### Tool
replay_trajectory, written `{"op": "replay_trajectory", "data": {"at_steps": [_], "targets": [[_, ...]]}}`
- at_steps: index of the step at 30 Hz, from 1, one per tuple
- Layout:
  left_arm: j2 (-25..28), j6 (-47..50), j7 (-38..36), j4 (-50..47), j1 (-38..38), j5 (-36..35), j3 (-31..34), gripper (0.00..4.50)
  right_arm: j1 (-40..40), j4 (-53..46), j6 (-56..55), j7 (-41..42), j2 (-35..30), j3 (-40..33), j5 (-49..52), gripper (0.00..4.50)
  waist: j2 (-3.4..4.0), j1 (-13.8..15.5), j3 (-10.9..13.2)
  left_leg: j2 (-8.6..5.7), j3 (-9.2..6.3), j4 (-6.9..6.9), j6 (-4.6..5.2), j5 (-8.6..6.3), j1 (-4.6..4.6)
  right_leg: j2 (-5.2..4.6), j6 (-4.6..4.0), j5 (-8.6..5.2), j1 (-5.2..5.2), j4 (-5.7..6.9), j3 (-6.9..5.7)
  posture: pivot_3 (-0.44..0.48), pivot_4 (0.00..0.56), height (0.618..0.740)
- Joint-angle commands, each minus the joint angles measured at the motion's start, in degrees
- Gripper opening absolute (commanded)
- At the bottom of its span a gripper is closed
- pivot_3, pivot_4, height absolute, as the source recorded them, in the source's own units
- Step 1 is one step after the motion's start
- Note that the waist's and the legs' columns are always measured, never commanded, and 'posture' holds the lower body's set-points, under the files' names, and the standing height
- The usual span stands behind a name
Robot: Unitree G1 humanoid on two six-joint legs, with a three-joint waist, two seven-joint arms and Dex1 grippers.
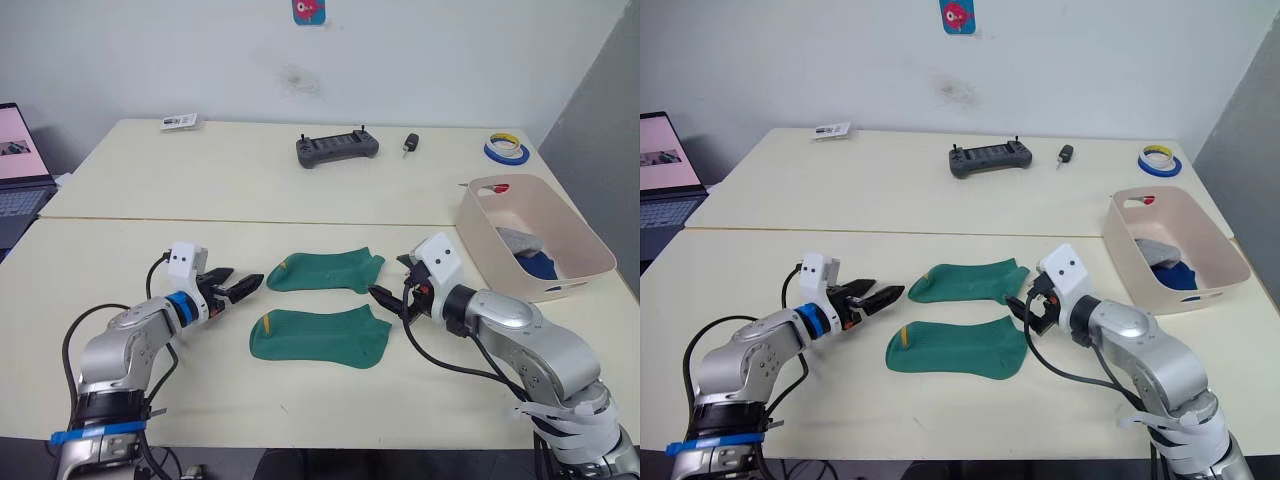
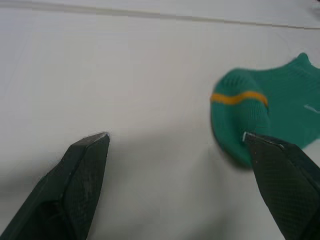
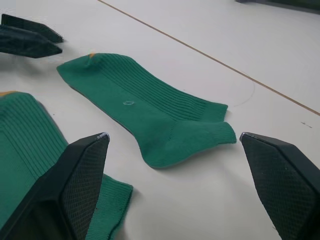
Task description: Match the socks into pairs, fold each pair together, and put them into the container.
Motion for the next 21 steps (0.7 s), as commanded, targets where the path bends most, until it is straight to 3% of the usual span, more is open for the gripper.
{"op": "replay_trajectory", "data": {"at_steps": [1,15,21], "targets": [[-2.57,8.96,3.30,-4.93,1.03,-6.32,2.59,4.46,0.04,-1.53,-1.38,0.52,0.11,-0.44,-0.59,4.50,0.00,0.01,0.00,-0.01,0.01,0.00,0.00,0.00,0.00,-0.01,0.00,0.00,0.00,0.01,0.01,0.000,0.150,0.740],[-12.48,33.28,21.37,-8.87,-3.93,-20.72,14.29,4.46,-0.19,-1.64,-1.39,1.64,-0.13,-0.85,-1.20,4.50,0.01,0.15,-0.02,-0.07,0.01,0.02,-0.02,0.01,0.03,-0.06,0.01,0.00,0.06,0.00,0.00,0.000,0.150,0.740],[-14.38,32.36,25.53,-8.33,-5.88,-19.77,14.51,4.46,-0.71,-1.31,-1.52,2.10,0.05,-0.79,-1.38,4.50,0.01,0.16,-0.02,-0.08,0.02,0.02,-0.18,0.10,0.04,-0.06,0.00,0.00,0.06,0.00,0.01,0.000,0.150,0.740]]}}
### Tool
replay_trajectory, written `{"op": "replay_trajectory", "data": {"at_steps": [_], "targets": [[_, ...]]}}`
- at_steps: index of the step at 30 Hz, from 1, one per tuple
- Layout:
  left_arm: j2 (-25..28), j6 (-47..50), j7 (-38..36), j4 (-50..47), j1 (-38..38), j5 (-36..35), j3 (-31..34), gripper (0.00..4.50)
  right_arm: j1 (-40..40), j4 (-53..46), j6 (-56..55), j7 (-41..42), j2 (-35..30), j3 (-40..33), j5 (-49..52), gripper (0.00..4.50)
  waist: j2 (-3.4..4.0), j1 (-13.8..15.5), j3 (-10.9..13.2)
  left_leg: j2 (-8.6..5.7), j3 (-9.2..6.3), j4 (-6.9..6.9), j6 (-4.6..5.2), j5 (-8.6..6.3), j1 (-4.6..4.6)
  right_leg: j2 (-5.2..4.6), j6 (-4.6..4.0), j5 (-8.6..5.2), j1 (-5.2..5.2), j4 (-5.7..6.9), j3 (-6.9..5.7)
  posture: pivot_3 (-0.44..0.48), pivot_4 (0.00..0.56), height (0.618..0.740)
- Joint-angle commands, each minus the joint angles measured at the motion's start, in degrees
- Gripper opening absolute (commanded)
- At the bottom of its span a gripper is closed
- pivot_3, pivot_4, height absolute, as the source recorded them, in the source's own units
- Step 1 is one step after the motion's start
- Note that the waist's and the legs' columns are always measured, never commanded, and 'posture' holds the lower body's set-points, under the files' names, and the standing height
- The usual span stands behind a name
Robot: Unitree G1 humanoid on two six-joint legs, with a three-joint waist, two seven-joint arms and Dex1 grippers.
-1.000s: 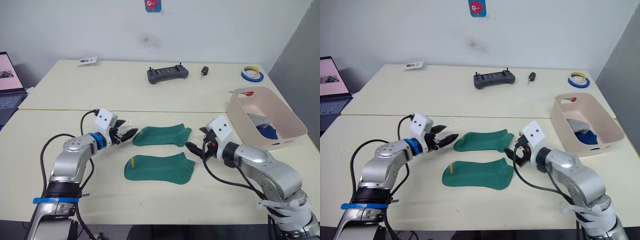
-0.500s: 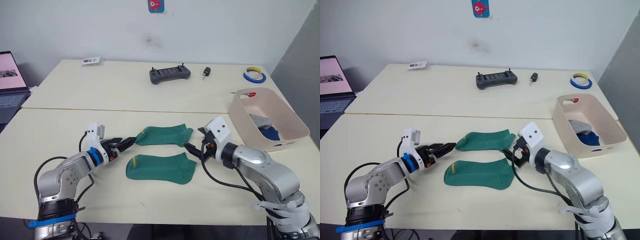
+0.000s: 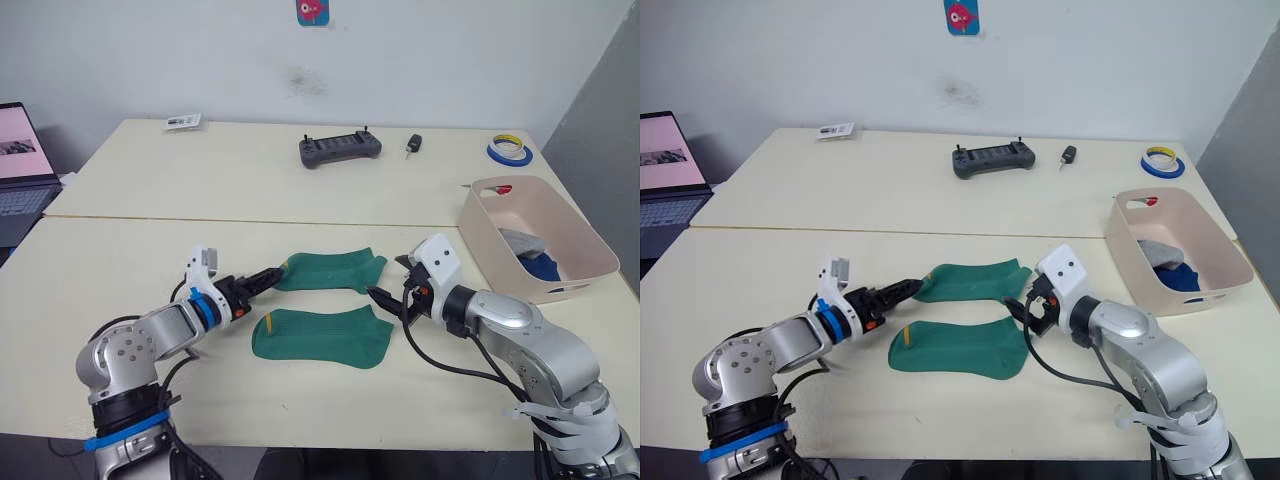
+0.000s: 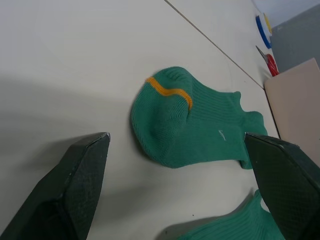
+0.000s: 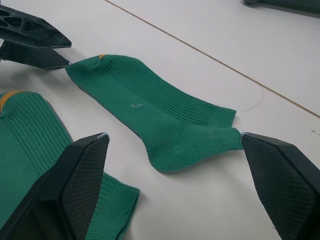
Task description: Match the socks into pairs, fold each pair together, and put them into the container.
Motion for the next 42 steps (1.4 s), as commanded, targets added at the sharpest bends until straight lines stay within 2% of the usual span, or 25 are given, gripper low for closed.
{"op": "replay_trajectory", "data": {"at_steps": [1,8,9,12,15,23,27,34,37,42], "targets": [[-1.10,-1.59,1.86,0.60,-0.50,0.81,-0.68,4.46,-0.82,-1.25,-1.26,0.59,0.07,-0.81,-0.23,4.50,0.00,0.01,0.00,-0.01,0.00,0.00,-0.06,0.03,0.00,0.00,0.00,0.00,0.00,0.00,-0.01,0.000,0.150,0.740],[-2.26,-10.20,1.39,1.73,-0.75,3.35,-2.48,4.46,-0.89,-1.18,-1.22,1.05,0.14,-0.94,-0.78,4.50,0.00,0.02,0.00,-0.01,0.01,-0.01,-0.09,0.05,0.02,0.00,0.00,0.00,0.01,0.00,0.00,0.000,0.150,0.740],[-2.37,-10.62,1.33,1.72,-0.64,3.34,-2.87,4.28,-0.89,-1.16,-1.23,1.10,0.17,-0.95,-0.87,4.50,0.00,0.01,0.00,0.00,0.01,-0.01,-0.09,0.05,0.01,0.00,0.00,0.00,0.01,0.00,0.00,0.000,0.150,0.740],[-2.42,-11.91,0.61,1.72,-0.20,3.46,-4.19,3.53,-1.03,-0.70,-1.42,1.02,0.36,-0.94,-1.25,4.50,0.00,0.00,0.00,0.00,0.02,-0.01,-0.09,0.05,0.01,0.00,0.00,0.00,0.00,-0.01,0.00,0.000,0.150,0.740],[-2.36,-12.99,0.25,1.94,0.07,3.85,-4.95,2.56,-1.22,0.43,-1.22,-0.04,1.59,-1.48,-1.35,4.50,-0.01,0.00,0.00,0.00,0.02,-0.02,-0.09,0.05,-0.01,0.00,0.00,0.00,-0.01,-0.03,0.01,0.000,0.150,0.740],[-1.69,-16.57,-1.21,2.13,0.91,4.97,-6.80,0.04,-2.94,9.86,0.95,-7.98,13.21,-8.26,-0.03,4.50,-0.01,-0.01,0.00,0.01,0.05,-0.03,-0.09,0.05,-0.01,0.01,0.00,0.00,-0.05,0.00,0.02,0.000,0.150,0.740],[-0.62,-17.70,-3.05,1.25,2.48,5.68,-8.66,0.04,-5.75,19.00,0.39,-11.00,19.91,-12.37,0.93,4.50,0.00,-0.23,0.00,0.02,0.09,-0.04,-0.10,0.05,0.01,0.02,-0.01,0.00,-0.08,0.03,0.03,0.000,0.150,0.740],[-0.17,-19.31,-4.01,1.55,3.19,6.43,-9.90,0.04,-9.46,27.37,-1.84,-10.58,22.90,-13.35,0.32,4.50,0.01,-0.18,0.01,0.02,0.13,-0.04,-0.09,0.05,-0.01,0.01,-0.01,0.00,-0.10,0.03,0.02,0.000,0.150,0.740],[0.01,-20.25,-4.37,1.67,3.56,6.95,-10.38,0.00,-10.62,29.62,-2.35,-10.20,23.63,-13.63,0.76,3.89,0.01,-0.19,0.01,0.03,0.12,-0.05,-0.09,0.05,0.00,0.02,-0.01,0.00,-0.10,0.04,0.03,0.000,0.150,0.740],[0.10,-23.21,-5.16,1.31,4.35,8.74,-11.21,0.00,-11.88,31.25,-3.19,-9.46,24.26,-13.30,0.72,2.09,0.01,-0.19,0.01,0.02,0.14,-0.05,-0.09,0.05,-0.01,0.01,-0.01,0.00,-0.11,0.03,0.03,0.000,0.150,0.740]]}}
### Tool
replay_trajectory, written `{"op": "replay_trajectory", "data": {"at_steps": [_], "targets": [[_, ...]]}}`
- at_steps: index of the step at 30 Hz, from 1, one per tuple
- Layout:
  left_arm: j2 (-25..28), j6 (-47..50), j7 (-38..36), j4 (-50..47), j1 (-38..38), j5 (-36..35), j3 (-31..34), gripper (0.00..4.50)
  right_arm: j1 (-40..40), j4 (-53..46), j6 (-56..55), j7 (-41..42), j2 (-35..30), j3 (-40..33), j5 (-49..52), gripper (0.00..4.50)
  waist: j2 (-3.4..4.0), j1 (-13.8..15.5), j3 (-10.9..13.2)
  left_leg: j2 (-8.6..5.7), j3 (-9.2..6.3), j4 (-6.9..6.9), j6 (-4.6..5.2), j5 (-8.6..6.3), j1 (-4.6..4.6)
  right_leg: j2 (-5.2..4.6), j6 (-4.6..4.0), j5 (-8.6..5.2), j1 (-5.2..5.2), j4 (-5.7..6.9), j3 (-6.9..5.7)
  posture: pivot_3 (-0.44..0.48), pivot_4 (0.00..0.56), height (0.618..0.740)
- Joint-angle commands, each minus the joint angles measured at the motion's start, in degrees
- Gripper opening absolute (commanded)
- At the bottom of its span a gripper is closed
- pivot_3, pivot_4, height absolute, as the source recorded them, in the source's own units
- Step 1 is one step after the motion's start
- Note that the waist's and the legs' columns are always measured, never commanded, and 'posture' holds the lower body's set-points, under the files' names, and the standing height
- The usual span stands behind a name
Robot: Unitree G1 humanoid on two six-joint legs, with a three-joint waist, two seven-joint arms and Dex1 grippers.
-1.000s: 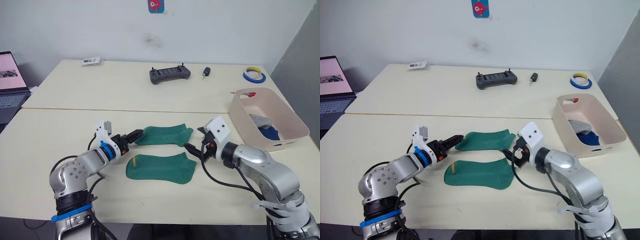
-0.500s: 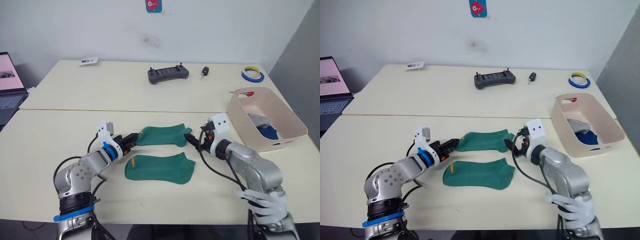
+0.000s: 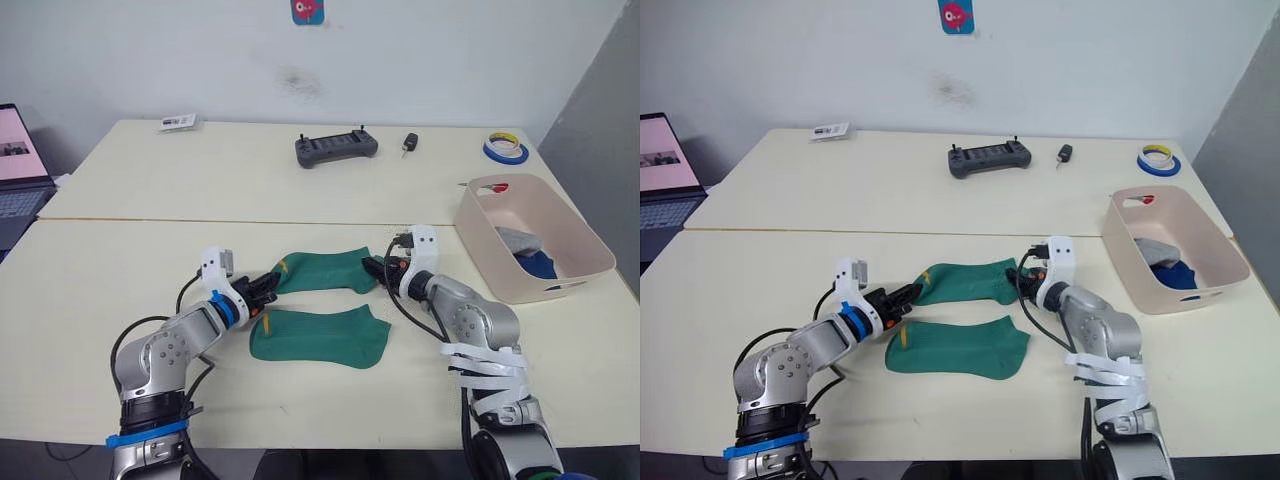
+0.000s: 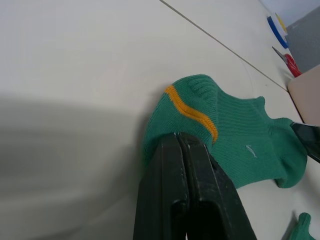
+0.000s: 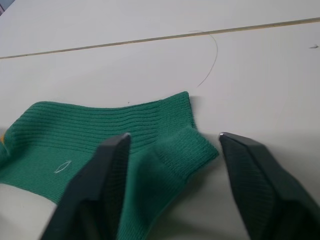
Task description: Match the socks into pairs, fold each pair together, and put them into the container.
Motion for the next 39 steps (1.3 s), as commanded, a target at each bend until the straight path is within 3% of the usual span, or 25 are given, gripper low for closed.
{"op": "replay_trajectory", "data": {"at_steps": [1,6,21,25,31,39], "targets": [[0.61,-3.45,-1.11,-2.05,0.90,1.55,-0.74,0.00,-1.76,-0.50,-1.74,0.75,0.49,-0.68,0.97,1.73,0.00,-0.01,0.00,0.00,0.01,0.00,0.00,0.00,0.00,0.00,0.00,0.00,0.00,0.00,0.00,0.000,0.150,0.740],[1.22,-8.09,-2.56,-2.37,1.67,3.49,-1.10,0.00,-1.40,-4.33,-0.72,1.69,0.21,0.05,1.93,0.03,0.00,0.01,0.00,0.01,-0.01,0.00,0.00,0.00,0.00,0.00,0.00,0.00,-0.01,0.01,0.00,0.000,0.150,0.740],[6.77,-7.08,-9.22,-1.47,3.34,-0.42,2.33,0.00,3.98,-16.26,1.27,2.52,-2.20,2.10,4.08,0.03,0.01,-0.14,0.01,0.03,-0.05,-0.03,0.02,-0.01,0.00,0.01,0.00,0.00,-0.02,0.00,0.01,0.000,0.150,0.740],[8.41,-4.69,-10.59,-3.20,5.45,-1.66,1.44,0.86,4.25,-16.18,0.77,2.22,-2.03,2.74,3.90,0.00,0.04,-0.10,0.03,0.03,-0.05,-0.05,0.05,-0.03,0.00,0.01,0.00,0.00,-0.03,-0.01,0.01,0.000,0.150,0.740],[4.99,-9.20,-8.65,-5.34,5.66,2.06,-2.28,2.82,4.25,-15.75,0.40,2.33,-2.16,3.19,3.76,0.00,0.04,0.11,0.03,0.00,-0.06,-0.03,0.22,-0.12,-0.01,-0.04,0.00,0.00,0.01,-0.05,0.00,0.000,0.150,0.740],[2.03,-18.32,-4.48,-2.74,4.86,12.40,-7.73,2.82,4.15,-15.76,0.61,2.29,-2.58,3.21,3.82,0.00,0.04,-0.05,0.03,0.03,-0.06,-0.05,0.22,-0.12,-0.01,0.00,0.00,0.00,-0.01,-0.04,0.01,0.000,0.150,0.740]]}}
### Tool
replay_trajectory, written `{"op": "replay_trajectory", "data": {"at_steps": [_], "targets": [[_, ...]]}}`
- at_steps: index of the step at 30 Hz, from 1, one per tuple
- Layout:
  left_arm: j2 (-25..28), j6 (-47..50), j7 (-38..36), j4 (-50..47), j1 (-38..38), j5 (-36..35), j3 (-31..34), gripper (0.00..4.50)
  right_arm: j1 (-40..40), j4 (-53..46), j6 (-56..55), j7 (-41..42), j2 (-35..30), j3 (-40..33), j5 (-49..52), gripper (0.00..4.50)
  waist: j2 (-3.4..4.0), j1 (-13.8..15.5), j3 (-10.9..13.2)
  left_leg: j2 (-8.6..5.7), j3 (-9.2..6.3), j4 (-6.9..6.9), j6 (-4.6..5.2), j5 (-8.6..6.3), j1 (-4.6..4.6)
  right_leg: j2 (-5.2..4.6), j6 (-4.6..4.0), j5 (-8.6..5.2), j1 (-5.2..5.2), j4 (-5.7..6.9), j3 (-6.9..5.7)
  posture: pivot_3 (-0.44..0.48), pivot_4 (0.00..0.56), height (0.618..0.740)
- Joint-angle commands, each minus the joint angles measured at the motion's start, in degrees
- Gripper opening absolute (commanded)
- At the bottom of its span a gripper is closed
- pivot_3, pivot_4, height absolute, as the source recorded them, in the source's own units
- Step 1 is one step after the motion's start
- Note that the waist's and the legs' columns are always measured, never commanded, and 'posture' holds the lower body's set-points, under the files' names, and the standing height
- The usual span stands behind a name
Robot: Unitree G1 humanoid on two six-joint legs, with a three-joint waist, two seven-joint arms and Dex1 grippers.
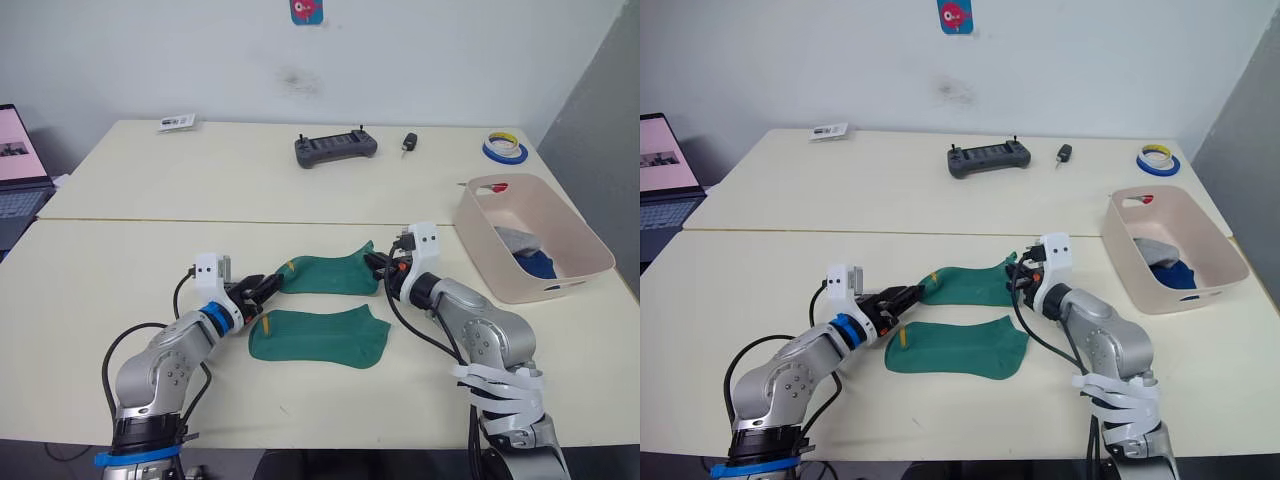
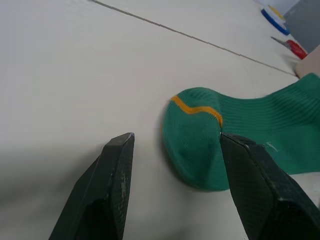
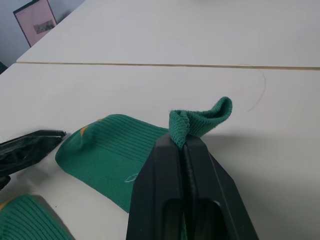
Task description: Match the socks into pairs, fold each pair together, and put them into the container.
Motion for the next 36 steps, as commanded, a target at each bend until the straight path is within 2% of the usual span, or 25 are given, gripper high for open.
{"op": "replay_trajectory", "data": {"at_steps": [1,2,5,12,17,23,26,32,36], "targets": [[-0.68,-3.31,0.94,0.97,-1.34,3.13,-1.44,2.82,-0.64,-2.05,-0.89,0.03,-0.10,-0.16,0.35,0.00,0.00,0.05,0.00,0.00,-0.01,0.00,0.00,0.00,0.00,0.00,0.00,0.00,0.00,0.00,-0.01,0.000,0.150,0.740],[-1.01,-3.43,1.17,1.50,-1.77,3.55,-1.77,2.82,-0.67,-2.03,-0.87,0.01,-0.13,-0.15,0.37,0.00,0.00,0.09,0.00,-0.01,-0.01,0.00,0.00,0.00,0.00,0.00,0.00,0.00,0.00,0.00,-0.01,0.000,0.150,0.740],[-1.45,-1.19,0.85,1.96,-2.68,3.42,-2.82,2.25,-0.68,-2.17,-0.84,-0.09,-0.08,-0.09,0.39,0.00,0.00,0.11,0.00,-0.02,0.00,0.01,0.00,0.00,0.00,-0.01,0.00,0.00,0.01,0.00,-0.01,0.000,0.150,0.740],[0.91,5.96,0.63,2.86,-3.83,4.07,-4.65,0.01,-0.79,-2.55,-0.83,-0.49,0.02,-0.20,0.40,0.00,0.00,0.09,0.00,-0.03,-0.01,0.01,0.00,0.00,0.00,-0.01,0.00,0.00,0.02,0.00,-0.01,0.000,0.150,0.740],[0.50,4.39,0.29,3.37,-4.65,4.52,-3.81,0.01,-0.84,-2.68,-0.94,-0.59,-0.03,-0.13,0.45,0.00,0.00,0.10,0.00,-0.03,0.00,0.01,0.00,0.00,0.00,-0.02,0.00,0.00,0.03,-0.01,-0.01,0.000,0.150,0.740],[-1.87,-2.54,-1.11,2.38,-6.38,1.48,1.64,0.01,-1.34,-3.36,-2.10,-0.09,0.07,-0.27,0.87,0.00,-0.01,0.12,0.00,-0.02,0.00,0.02,0.00,0.00,-0.02,-0.02,0.00,0.00,0.01,-0.02,-0.01,0.000,0.150,0.740],[-1.43,-3.79,-1.47,2.06,-7.54,0.07,3.97,0.01,-1.59,-4.03,-3.25,0.69,-0.03,-0.06,1.15,0.00,-0.01,0.12,0.00,0.00,-0.01,0.00,0.00,0.00,-0.02,0.00,0.00,0.00,0.00,-0.02,-0.03,0.000,0.150,0.740],[0.66,-2.19,-2.67,-0.26,-6.75,-2.52,5.80,0.01,-1.70,-5.90,-3.98,1.49,0.35,0.36,2.05,0.00,-0.01,0.07,0.01,-0.01,0.00,0.01,0.00,0.00,-0.02,-0.01,0.00,0.00,0.01,-0.03,-0.02,0.000,0.150,0.740],[4.28,3.68,-3.95,-5.07,-4.47,-8.62,8.62,0.01,-0.24,-11.52,-1.11,2.26,0.15,-0.28,5.64,0.00,0.00,-0.05,0.02,0.02,-0.02,-0.01,-0.01,0.00,-0.02,0.01,0.00,0.00,-0.02,-0.01,-0.03,0.000,0.150,0.740]]}}
